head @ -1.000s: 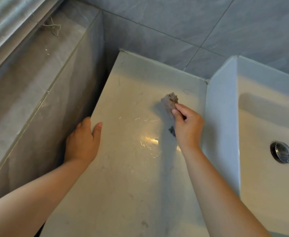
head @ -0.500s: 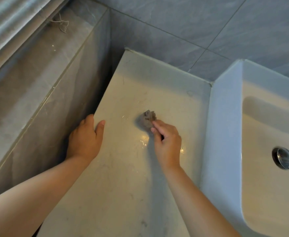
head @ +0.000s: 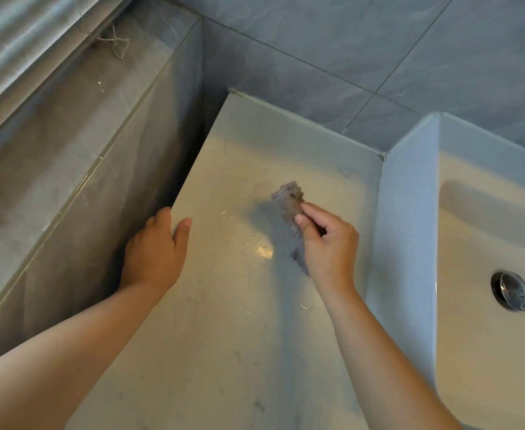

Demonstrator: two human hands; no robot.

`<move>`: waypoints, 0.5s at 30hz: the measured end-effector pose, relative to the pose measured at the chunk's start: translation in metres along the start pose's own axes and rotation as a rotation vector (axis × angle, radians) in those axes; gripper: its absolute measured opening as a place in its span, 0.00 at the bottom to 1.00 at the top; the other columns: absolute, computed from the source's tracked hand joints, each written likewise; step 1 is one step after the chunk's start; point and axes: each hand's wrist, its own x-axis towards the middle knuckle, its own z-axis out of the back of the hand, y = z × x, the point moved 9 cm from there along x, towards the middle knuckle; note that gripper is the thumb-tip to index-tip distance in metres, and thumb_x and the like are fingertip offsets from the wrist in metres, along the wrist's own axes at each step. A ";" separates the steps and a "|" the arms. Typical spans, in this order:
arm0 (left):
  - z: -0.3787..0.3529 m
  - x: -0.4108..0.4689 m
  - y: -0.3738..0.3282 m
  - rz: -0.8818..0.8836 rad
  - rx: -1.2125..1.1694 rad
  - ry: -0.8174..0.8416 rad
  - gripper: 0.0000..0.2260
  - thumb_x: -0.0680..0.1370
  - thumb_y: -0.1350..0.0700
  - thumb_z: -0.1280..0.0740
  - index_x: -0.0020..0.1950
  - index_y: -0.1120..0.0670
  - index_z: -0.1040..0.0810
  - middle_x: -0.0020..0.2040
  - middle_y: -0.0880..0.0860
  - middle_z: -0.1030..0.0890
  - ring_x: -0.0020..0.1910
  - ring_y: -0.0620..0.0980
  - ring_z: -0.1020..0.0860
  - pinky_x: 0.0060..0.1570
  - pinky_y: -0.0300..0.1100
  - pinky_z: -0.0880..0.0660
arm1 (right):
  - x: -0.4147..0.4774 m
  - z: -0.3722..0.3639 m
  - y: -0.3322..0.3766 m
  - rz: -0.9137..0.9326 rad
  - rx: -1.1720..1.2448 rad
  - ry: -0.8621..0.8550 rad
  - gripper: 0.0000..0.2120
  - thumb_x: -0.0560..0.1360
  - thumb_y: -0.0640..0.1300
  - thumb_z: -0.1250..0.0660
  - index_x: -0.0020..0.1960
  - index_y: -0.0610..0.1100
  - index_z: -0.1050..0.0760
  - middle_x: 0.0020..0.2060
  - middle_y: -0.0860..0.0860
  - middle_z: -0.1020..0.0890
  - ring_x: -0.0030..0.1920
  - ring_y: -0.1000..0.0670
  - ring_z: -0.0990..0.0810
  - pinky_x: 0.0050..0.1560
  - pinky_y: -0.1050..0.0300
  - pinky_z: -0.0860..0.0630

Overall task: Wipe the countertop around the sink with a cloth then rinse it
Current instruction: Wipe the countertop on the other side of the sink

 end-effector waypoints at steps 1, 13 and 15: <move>0.000 0.000 0.001 0.004 0.000 0.003 0.18 0.81 0.46 0.45 0.58 0.60 0.29 0.53 0.61 0.22 0.50 0.64 0.23 0.44 0.51 0.28 | 0.013 0.000 0.001 0.013 -0.022 -0.008 0.12 0.72 0.36 0.30 0.55 0.44 0.19 0.50 0.54 0.18 0.51 0.61 0.21 0.55 0.72 0.29; -0.003 0.000 0.005 0.028 -0.052 0.024 0.19 0.80 0.45 0.45 0.61 0.58 0.29 0.55 0.59 0.21 0.51 0.61 0.23 0.47 0.50 0.28 | 0.050 -0.068 -0.005 0.161 -0.208 0.056 0.13 0.73 0.42 0.35 0.56 0.45 0.19 0.51 0.51 0.16 0.51 0.49 0.19 0.54 0.51 0.23; -0.004 0.001 0.007 0.035 -0.074 0.032 0.17 0.80 0.45 0.45 0.59 0.57 0.29 0.54 0.58 0.21 0.51 0.60 0.23 0.46 0.48 0.29 | 0.034 -0.075 -0.003 0.192 -0.217 0.099 0.13 0.73 0.43 0.35 0.55 0.45 0.18 0.51 0.51 0.16 0.51 0.48 0.20 0.54 0.52 0.24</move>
